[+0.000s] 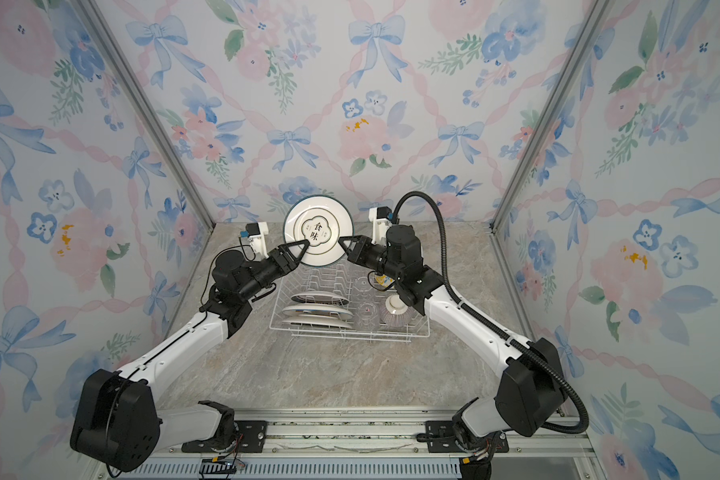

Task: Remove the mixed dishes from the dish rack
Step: 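Move the left gripper to the plate rim while the right holds it up, then grasp the plate with the left gripper and open the right gripper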

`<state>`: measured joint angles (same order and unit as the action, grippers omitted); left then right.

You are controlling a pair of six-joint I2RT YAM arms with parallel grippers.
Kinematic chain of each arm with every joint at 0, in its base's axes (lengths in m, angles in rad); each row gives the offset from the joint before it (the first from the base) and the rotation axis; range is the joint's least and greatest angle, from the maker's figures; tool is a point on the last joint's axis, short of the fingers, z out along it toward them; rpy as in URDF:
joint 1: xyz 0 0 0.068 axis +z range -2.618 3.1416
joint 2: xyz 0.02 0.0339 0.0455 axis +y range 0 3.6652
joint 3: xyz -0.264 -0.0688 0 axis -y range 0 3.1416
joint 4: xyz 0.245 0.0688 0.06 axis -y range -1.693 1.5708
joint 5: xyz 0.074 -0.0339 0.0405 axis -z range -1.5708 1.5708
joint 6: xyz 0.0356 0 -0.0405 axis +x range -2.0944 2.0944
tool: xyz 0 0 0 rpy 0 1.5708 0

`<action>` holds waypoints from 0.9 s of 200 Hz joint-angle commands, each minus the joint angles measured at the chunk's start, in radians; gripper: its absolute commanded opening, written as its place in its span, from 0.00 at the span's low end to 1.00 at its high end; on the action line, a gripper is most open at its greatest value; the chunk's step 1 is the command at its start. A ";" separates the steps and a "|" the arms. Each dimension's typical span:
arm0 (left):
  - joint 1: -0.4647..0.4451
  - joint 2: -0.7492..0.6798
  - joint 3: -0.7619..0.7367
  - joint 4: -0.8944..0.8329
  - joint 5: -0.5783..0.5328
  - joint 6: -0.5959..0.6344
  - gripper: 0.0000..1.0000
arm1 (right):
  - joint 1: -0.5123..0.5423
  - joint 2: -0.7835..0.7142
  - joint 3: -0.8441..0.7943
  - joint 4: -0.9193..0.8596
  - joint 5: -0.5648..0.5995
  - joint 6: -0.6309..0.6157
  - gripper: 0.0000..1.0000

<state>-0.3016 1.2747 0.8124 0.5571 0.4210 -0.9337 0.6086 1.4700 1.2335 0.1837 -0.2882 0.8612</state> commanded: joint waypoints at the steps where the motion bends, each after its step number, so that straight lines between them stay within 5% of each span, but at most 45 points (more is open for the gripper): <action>1: -0.006 0.017 0.027 0.064 0.030 -0.032 0.53 | -0.004 0.009 -0.009 0.079 -0.026 0.027 0.00; 41: -0.006 0.028 0.038 0.070 0.042 -0.043 0.34 | -0.004 0.019 -0.013 0.088 -0.038 0.038 0.00; 65: -0.007 0.032 0.036 0.070 0.039 -0.043 0.32 | -0.005 0.027 -0.014 0.087 -0.045 0.039 0.00; 87: -0.005 0.038 0.032 0.070 0.037 -0.053 0.10 | -0.005 0.035 -0.012 0.089 -0.054 0.045 0.00; 102: -0.005 0.040 0.031 0.070 0.034 -0.056 0.07 | -0.006 0.038 -0.013 0.093 -0.057 0.049 0.01; 120: -0.006 0.039 0.031 0.070 0.032 -0.057 0.00 | -0.007 0.036 -0.013 0.093 -0.059 0.047 0.11; 180: -0.004 0.046 0.026 0.069 0.012 -0.042 0.00 | -0.016 0.031 -0.022 0.090 -0.056 0.039 0.56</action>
<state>-0.3019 1.3083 0.8360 0.6289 0.4511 -1.0290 0.5907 1.5070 1.2213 0.2359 -0.3416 0.9112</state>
